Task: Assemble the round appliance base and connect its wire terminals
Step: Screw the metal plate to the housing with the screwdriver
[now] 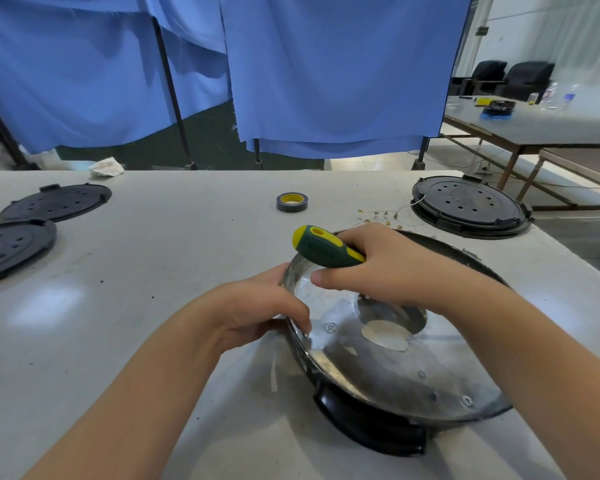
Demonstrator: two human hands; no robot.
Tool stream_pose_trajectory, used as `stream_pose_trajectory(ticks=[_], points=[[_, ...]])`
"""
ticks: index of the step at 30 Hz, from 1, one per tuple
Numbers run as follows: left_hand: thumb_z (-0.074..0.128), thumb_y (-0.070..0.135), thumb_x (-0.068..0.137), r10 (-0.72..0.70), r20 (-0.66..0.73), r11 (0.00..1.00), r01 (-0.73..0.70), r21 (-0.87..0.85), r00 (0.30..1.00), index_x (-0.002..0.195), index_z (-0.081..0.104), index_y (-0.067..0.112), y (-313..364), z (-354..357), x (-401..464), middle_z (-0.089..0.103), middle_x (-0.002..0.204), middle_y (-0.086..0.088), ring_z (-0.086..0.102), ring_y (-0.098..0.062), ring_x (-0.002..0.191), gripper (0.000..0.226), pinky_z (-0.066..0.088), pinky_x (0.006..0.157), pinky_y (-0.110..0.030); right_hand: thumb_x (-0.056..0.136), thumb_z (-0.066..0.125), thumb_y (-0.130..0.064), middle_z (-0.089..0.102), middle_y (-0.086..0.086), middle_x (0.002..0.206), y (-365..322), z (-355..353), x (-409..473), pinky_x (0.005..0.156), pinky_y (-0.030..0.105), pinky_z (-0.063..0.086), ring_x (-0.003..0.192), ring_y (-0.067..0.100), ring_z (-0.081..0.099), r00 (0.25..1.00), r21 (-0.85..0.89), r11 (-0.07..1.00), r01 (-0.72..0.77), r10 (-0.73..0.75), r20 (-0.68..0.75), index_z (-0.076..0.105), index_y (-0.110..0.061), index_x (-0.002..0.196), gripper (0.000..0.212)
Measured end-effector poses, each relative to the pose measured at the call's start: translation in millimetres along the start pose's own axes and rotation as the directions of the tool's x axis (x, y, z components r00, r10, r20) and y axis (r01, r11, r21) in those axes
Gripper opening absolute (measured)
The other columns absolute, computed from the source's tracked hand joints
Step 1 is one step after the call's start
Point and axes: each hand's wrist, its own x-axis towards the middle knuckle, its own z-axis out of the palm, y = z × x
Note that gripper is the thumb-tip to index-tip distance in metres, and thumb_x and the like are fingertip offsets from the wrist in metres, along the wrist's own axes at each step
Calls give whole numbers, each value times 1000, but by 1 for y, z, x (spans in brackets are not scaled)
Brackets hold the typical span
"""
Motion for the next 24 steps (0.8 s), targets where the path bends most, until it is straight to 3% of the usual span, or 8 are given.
stream_pose_trajectory(ticks=[7, 11, 13, 15, 18, 20, 22, 24], points=[[64, -3, 52, -8, -78, 999, 12, 49, 997, 129, 52, 19, 0, 1, 0, 55, 128, -20, 58, -33, 112, 80, 49, 84, -39, 76, 70, -46, 45, -3, 56, 2, 0, 2, 55, 28, 41, 51, 10, 44, 1000, 1, 1000, -8, 8, 4, 63, -15, 77, 32], [81, 12, 65, 142, -293, 922, -19, 386, 945, 148, 22, 39, 6, -4, -10, 33, 147, 8, 37, -15, 134, 105, 41, 104, -39, 75, 70, -46, 46, -1, 57, 3, -1, 3, 54, 29, 42, 52, 13, 45, 1000, 15, 1000, -14, 14, 4, 62, -16, 76, 31], [80, 21, 71, 308, -315, 832, -94, 547, 898, 137, 34, 46, 15, -7, -19, 36, 143, 15, 37, -7, 133, 85, 38, 107, -36, 75, 71, -44, 47, -2, 56, 4, -1, 3, 54, 28, 42, 52, 12, 46, 1000, 19, 1000, -14, 14, -1, 63, -16, 75, 29], [76, 29, 72, 391, -234, 722, -140, 678, 890, 115, 55, 48, 28, -7, -28, 50, 130, 20, 45, -3, 124, 51, 39, 105, -33, 76, 71, -42, 49, -9, 50, 6, -2, 3, 50, 23, 42, 47, 8, 47, 1000, 23, 1000, -22, 22, -13, 65, -19, 76, 24], [74, 38, 72, 256, -96, 474, -38, 880, 962, 89, 69, 40, 48, 1, -36, 62, 107, 17, 58, -4, 101, 18, 49, 90, -31, 77, 69, -42, 49, -11, 46, 7, -4, 4, 42, 16, 38, 41, 4, 44, 997, 10, 999, -46, 47, -67, 63, -22, 72, 22], [72, 39, 75, 139, -73, 310, 26, 950, 988, 84, 71, 34, 60, 11, -37, 66, 92, 12, 63, -6, 84, 11, 52, 69, -25, 77, 68, -41, 50, -6, 54, 8, -5, 5, 45, 20, 39, 46, 8, 45, 991, 3, 998, -58, 58, -121, 62, -19, 73, 23], [70, 34, 77, 99, -76, 197, 55, 979, 992, 82, 72, 28, 66, 20, -32, 66, 82, 9, 60, -10, 79, 8, 42, 57, -21, 77, 67, -40, 55, 0, 62, 9, -6, 5, 50, 23, 40, 52, 11, 48, 986, 3, 998, -64, 63, -154, 64, -17, 77, 23], [69, 32, 78, 71, -83, 83, 77, 994, 994, 75, 66, 22, 69, 28, -24, 60, 72, 7, 52, -13, 78, 11, 32, 63, -24, 77, 67, -40, 56, 2, 63, 10, -7, 5, 51, 24, 40, 53, 11, 47, 986, 6, 998, -61, 61, -158, 65, -15, 79, 25]])
